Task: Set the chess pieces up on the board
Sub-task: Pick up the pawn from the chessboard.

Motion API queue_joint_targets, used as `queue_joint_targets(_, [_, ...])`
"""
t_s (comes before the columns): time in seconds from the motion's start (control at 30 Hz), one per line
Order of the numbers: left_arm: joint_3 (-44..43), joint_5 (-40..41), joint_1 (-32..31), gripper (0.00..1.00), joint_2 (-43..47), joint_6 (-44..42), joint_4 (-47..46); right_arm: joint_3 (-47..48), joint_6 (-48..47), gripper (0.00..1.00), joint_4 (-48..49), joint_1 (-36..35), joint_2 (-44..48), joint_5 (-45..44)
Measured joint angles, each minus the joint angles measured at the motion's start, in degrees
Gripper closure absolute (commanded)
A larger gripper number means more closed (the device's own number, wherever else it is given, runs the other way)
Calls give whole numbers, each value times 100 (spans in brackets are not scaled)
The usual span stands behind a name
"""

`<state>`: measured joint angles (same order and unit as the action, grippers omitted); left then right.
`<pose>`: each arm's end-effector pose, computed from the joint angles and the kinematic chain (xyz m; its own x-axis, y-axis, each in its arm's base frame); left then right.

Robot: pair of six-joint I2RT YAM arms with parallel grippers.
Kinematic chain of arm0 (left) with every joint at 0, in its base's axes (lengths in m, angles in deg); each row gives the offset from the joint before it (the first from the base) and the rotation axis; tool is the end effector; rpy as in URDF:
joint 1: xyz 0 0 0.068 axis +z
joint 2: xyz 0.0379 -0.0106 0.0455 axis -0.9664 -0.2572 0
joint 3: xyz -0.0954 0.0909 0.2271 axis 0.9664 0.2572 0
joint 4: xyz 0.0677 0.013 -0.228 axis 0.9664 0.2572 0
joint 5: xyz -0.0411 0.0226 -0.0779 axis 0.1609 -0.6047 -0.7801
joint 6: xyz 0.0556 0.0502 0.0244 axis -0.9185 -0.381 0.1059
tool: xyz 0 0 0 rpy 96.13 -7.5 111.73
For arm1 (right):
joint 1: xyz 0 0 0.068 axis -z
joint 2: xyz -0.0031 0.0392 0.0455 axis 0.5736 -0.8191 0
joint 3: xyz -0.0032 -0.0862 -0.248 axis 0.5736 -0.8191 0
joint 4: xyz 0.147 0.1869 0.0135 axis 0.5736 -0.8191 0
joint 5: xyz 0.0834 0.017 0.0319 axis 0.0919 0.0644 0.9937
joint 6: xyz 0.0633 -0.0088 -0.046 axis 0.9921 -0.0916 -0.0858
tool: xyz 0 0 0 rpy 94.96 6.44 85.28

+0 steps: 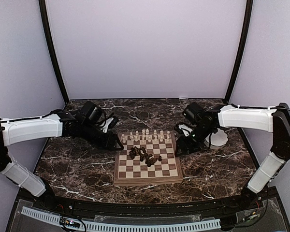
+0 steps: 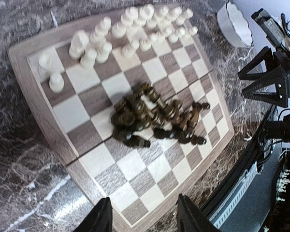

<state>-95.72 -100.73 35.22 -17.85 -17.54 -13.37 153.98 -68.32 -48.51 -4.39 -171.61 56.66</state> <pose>0.2111 -0.2072 0.2157 -0.8719 0.1821 -0.4545 0.4281 0.7340 -0.5272 0.2180 0.2039 0.1780 -0.9193 -0.3434 -0.1922 -0.3914 0.8487 0.3558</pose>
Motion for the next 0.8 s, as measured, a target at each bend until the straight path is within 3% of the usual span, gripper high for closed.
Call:
queue_joint_targets(0.23, [-1158,669,0,59,-149,-92,46,769,-420,55,-68,0,356,-144])
queue_joint_targets(0.43, [-2103,1207,-2,56,-577,-44,-46,1711,-1091,63,-46,-26,20,-505])
queue_joint_targets(0.63, [-2229,1410,0,54,-796,195,-107,2227,-1384,58,-166,-426,-625,-673])
queue_joint_targets(0.8, [-2131,1508,0,43,-802,402,-96,2223,-1471,55,-531,-1084,-1003,-894])
